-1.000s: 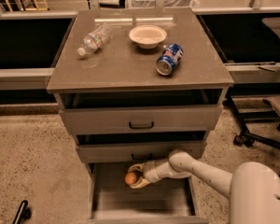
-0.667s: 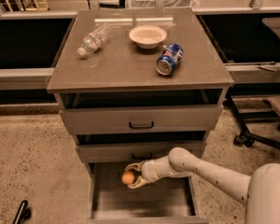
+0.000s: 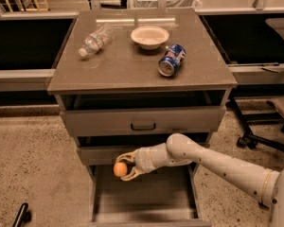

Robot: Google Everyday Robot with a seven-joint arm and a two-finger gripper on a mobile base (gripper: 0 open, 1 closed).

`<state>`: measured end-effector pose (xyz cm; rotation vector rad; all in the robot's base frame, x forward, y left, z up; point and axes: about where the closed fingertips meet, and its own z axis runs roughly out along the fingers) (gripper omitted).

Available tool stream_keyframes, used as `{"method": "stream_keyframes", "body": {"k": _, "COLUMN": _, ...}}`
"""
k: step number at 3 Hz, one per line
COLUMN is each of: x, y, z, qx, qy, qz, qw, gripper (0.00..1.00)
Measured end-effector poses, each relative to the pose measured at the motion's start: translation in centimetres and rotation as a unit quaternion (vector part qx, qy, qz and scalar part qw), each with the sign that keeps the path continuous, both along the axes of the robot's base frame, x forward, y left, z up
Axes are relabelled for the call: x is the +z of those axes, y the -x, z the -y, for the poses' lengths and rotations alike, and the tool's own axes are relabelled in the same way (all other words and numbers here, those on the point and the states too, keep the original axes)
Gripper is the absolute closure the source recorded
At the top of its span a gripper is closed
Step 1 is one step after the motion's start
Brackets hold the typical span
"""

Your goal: Pick orange from bottom drawer and place on counter

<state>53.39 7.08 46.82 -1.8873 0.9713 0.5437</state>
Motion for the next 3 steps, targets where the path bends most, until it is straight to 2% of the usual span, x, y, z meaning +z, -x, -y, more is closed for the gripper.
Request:
{"method": "stream_keyframes", "body": {"k": 1, "x": 5.8, "y": -0.2, "z": 0.2, "qx": -0.007, "qy": -0.043, "qz": 0.005, "qw": 0.999, "gripper": 1.0}}
{"method": "stream_keyframes", "body": {"k": 2, "x": 12.0, "y": 0.5, "z": 2.8, "qx": 0.014, "qy": -0.083, "qz": 0.05, "qw": 0.9952, "gripper": 1.0}}
{"method": "stream_keyframes", "body": {"k": 3, "x": 12.0, "y": 1.9, "z": 2.8, "qx": 0.039, "qy": -0.085, "qz": 0.051, "qw": 0.9943, "gripper": 1.0}}
